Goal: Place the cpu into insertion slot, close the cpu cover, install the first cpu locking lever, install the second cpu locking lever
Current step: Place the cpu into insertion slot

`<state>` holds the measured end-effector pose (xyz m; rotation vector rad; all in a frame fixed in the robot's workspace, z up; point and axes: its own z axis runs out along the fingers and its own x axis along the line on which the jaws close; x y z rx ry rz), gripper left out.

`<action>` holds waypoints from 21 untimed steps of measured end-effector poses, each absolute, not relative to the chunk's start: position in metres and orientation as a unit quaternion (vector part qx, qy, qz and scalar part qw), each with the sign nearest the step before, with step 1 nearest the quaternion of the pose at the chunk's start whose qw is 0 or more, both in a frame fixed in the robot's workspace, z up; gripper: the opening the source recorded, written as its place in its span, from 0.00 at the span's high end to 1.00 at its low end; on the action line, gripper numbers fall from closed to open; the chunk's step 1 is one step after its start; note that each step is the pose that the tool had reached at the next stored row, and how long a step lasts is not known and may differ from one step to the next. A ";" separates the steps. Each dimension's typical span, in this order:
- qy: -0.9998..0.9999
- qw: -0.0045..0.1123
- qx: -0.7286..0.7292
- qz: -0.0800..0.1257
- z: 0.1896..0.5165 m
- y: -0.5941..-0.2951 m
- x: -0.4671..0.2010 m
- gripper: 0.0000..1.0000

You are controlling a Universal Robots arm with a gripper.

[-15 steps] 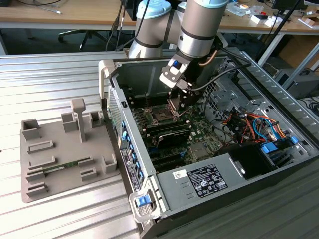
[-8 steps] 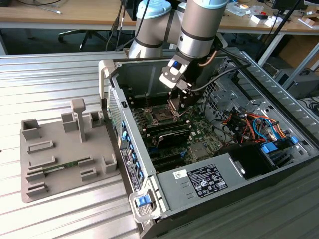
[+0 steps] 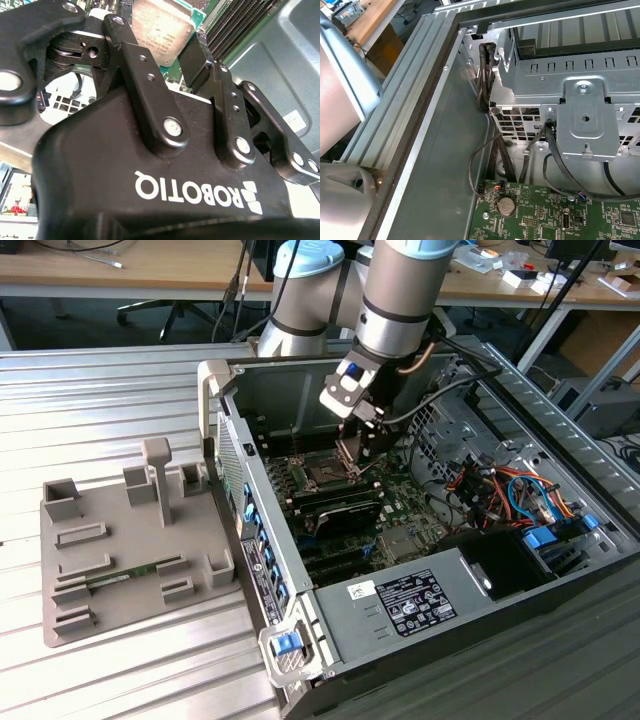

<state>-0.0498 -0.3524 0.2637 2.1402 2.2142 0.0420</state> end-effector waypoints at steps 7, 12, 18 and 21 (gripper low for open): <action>0.719 0.041 0.694 0.004 0.263 -0.348 -0.056 0.46; 0.719 0.047 0.694 -0.003 0.262 -0.339 -0.058 0.46; 0.719 0.047 0.693 -0.003 0.260 -0.333 -0.060 0.46; 0.719 0.047 0.694 -0.003 0.259 -0.333 -0.060 0.46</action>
